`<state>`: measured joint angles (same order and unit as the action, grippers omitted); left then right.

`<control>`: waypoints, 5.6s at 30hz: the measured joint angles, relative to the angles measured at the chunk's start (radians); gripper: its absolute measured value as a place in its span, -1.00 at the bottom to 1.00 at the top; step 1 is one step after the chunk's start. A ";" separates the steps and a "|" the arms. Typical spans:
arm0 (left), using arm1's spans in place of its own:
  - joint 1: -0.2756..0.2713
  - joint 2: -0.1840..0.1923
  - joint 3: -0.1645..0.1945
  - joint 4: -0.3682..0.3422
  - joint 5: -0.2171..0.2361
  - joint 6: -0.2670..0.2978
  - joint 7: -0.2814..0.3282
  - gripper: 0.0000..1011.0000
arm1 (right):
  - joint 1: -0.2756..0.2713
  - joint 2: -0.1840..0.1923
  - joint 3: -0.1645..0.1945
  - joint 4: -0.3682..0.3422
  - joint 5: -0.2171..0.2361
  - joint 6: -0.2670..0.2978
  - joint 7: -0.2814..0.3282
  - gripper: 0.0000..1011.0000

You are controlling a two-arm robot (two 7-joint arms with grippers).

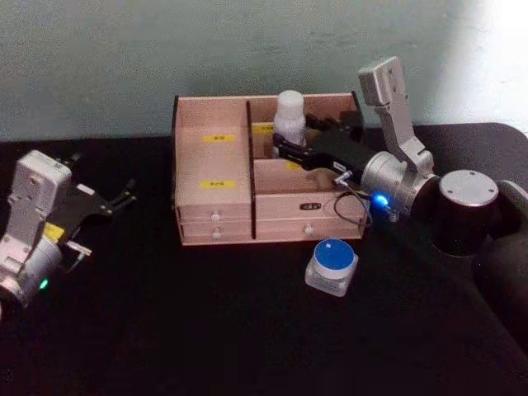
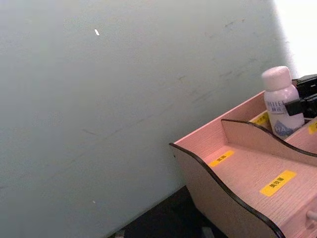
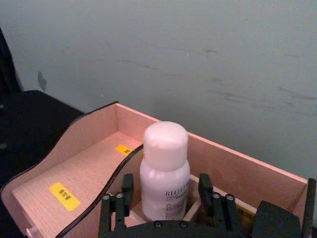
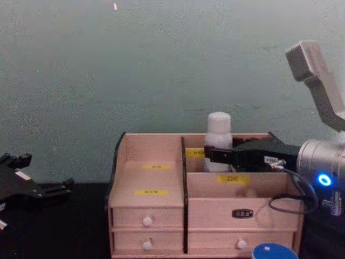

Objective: Pick up the facial cleanser and watermelon frost from the table and place them into the tiered storage box.

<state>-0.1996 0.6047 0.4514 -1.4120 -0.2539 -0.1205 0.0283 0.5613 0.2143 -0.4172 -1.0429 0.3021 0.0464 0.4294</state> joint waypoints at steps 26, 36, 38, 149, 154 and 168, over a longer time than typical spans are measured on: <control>0.000 0.000 0.000 0.000 0.000 0.000 0.000 0.98 | -0.059 0.037 0.009 -0.085 0.004 0.012 0.006 0.98; 0.000 0.000 0.000 0.000 0.000 0.000 0.000 0.98 | -0.209 0.138 0.033 -0.289 0.036 0.021 0.032 0.98; 0.000 0.000 0.000 0.000 0.000 0.000 0.000 0.98 | -0.233 0.154 0.037 -0.318 0.043 0.024 0.037 0.98; 0.000 0.000 0.000 0.000 0.000 0.000 0.000 0.98 | -0.404 0.331 -0.013 -0.491 0.076 0.155 0.057 0.41; 0.000 0.000 0.000 0.000 0.000 0.000 0.000 0.98 | -0.401 0.338 -0.009 -0.522 0.084 0.147 0.065 0.41; 0.000 0.000 0.000 0.000 0.000 0.000 0.000 0.98 | -0.312 0.316 -0.037 -0.558 0.096 0.129 0.090 0.41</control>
<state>-0.1995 0.6047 0.4514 -1.4120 -0.2539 -0.1205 0.0283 0.2488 0.5306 -0.4540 -1.6009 0.3985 0.1752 0.5191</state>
